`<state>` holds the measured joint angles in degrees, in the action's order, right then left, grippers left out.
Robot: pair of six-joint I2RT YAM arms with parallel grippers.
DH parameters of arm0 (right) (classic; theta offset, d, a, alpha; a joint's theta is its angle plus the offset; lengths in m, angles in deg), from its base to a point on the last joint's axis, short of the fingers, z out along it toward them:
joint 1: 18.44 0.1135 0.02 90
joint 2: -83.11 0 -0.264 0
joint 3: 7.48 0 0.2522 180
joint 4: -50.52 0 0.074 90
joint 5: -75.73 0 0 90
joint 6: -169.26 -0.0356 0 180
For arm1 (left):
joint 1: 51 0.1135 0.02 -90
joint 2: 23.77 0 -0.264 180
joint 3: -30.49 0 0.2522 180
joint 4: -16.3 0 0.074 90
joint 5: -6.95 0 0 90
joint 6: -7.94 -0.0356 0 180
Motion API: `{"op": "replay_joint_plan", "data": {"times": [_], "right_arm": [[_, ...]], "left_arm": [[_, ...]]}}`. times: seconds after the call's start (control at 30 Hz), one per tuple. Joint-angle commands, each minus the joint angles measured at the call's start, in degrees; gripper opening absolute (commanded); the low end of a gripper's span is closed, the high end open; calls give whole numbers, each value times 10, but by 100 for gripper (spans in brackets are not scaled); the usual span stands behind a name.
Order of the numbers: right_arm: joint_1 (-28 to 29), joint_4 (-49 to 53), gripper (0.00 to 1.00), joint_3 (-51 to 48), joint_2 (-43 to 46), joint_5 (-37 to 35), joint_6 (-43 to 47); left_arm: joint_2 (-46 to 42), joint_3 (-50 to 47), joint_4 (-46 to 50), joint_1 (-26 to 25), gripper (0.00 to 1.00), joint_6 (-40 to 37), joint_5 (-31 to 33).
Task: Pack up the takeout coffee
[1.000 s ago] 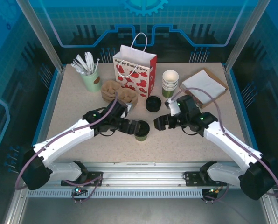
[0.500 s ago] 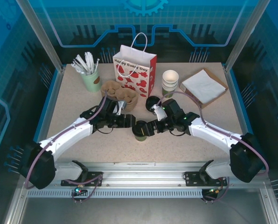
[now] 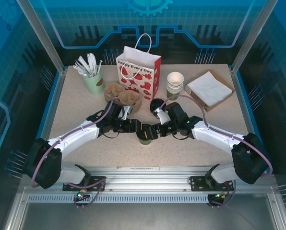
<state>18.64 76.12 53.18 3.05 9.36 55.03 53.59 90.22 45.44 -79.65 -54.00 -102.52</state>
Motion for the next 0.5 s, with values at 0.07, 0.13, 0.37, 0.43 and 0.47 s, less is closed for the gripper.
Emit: {"op": "replay_joint_plan", "data": {"times": [0.07,0.13,0.37,0.43,0.47], "right_arm": [[-7,2,76,-21,-7,-1,1],[-9,2,74,-25,-8,-1,2],[-16,11,70,-27,-6,4,8],[-19,16,70,-18,0,8,8],[-19,19,71,-11,3,10,7]], "left_arm": [[18,-26,7,3,66,3,6],[18,-30,6,3,65,3,11],[14,-39,4,3,65,5,18],[10,-34,4,3,66,8,14],[8,-30,4,2,66,9,12]]}}
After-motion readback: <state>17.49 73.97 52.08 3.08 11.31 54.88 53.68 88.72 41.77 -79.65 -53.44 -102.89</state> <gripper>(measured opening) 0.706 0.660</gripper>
